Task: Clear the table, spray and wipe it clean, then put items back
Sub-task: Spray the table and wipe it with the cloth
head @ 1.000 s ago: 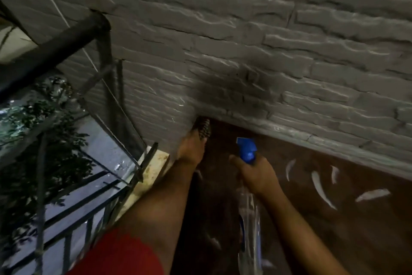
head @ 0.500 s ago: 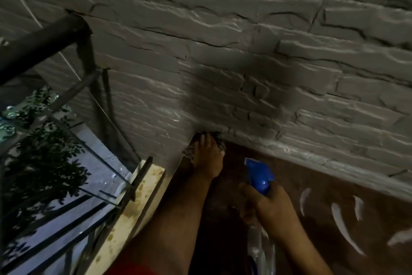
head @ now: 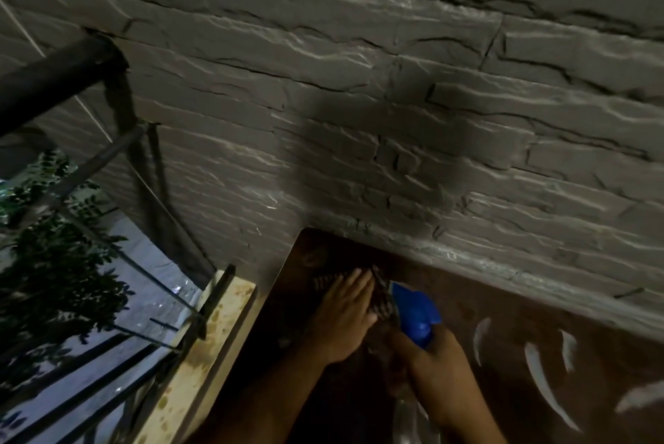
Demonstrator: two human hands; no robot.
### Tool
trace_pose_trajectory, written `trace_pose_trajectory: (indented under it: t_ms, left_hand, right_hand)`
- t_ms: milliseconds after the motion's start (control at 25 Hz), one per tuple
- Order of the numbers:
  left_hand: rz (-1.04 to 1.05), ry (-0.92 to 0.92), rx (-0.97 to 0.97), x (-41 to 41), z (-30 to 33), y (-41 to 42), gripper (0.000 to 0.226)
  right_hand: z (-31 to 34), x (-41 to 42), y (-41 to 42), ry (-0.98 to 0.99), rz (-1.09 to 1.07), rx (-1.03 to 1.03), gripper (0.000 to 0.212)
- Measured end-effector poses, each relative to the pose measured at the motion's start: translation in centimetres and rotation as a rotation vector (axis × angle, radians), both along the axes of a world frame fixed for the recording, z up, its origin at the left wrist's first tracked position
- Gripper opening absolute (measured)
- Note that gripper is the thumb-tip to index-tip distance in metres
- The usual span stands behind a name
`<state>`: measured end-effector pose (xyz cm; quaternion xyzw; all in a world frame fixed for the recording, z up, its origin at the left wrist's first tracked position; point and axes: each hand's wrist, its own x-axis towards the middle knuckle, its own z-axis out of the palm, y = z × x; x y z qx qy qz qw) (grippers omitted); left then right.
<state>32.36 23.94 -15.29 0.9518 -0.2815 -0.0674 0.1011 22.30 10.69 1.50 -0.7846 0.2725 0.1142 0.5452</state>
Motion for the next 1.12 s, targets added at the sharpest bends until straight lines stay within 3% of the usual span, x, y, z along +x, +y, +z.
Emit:
trace_pose_trajectory:
  t_ms: [40,160,200,360,400,480,520,600,720,760,880,920,960,1080,1120]
  left_hand:
    - [0.025,0.005,0.024,0.8,0.2,2.1,0.068]
    - [0.469,0.064,0.034,7.6,1.7,3.2,0.059]
    - [0.488,0.101,0.038,7.6,2.3,1.7,0.057]
    - [-0.144,-0.007,0.026,-0.8,-1.5,0.5,0.058]
    - [-0.125,-0.006,0.018,-0.2,-1.1,2.1,0.057]
    - [0.206,-0.026,0.029,4.6,-0.4,3.7,0.058]
    - [0.328,0.06,0.075,6.5,0.8,3.5,0.058]
    - [0.255,0.062,0.11,6.2,1.7,1.6,0.059]
    - [-0.097,0.042,0.072,0.2,0.3,2.0,0.06]
    - [-0.088,0.048,0.065,0.5,0.5,3.2,0.06]
    - [0.323,0.125,0.081,6.2,2.3,3.1,0.058]
    - [0.375,0.174,0.103,6.3,3.3,1.7,0.058]
    - [0.312,0.147,0.086,5.2,3.2,0.4,0.057]
    - [-0.208,0.082,0.064,-3.8,0.7,1.5,0.052]
    - [-0.237,0.054,0.056,-3.9,0.7,3.7,0.053]
  right_hand:
    - [0.0,-0.3,0.0,0.002,-0.023,0.008,0.022]
    - [0.2,-0.4,-0.3,-0.017,-0.054,0.02,0.027]
    - [0.2,-0.3,-0.5,-0.023,-0.046,0.021,0.027]
    - [1.1,-0.3,0.2,-0.029,0.007,0.051,0.02]
    - [1.2,-0.4,0.4,-0.035,0.005,0.047,0.019]
    - [1.4,-0.4,0.6,-0.047,-0.009,0.037,0.022]
    - [1.3,-0.3,0.6,-0.047,-0.014,0.025,0.024]
    - [1.1,0.0,0.4,-0.053,-0.032,0.004,0.024]
    - [1.2,-0.2,0.2,-0.059,-0.026,-0.001,0.021]
    - [1.2,-0.3,0.2,-0.046,-0.016,0.0,0.023]
    - [1.2,-0.5,0.4,-0.034,-0.016,-0.01,0.028]
    - [1.2,-0.6,0.2,-0.046,-0.028,-0.011,0.027]
    - [1.3,-0.6,0.1,-0.056,-0.035,0.0,0.026]
    - [1.8,-1.3,0.2,-0.057,-0.008,0.048,0.026]
    - [1.7,-1.6,0.3,-0.046,-0.01,0.041,0.026]
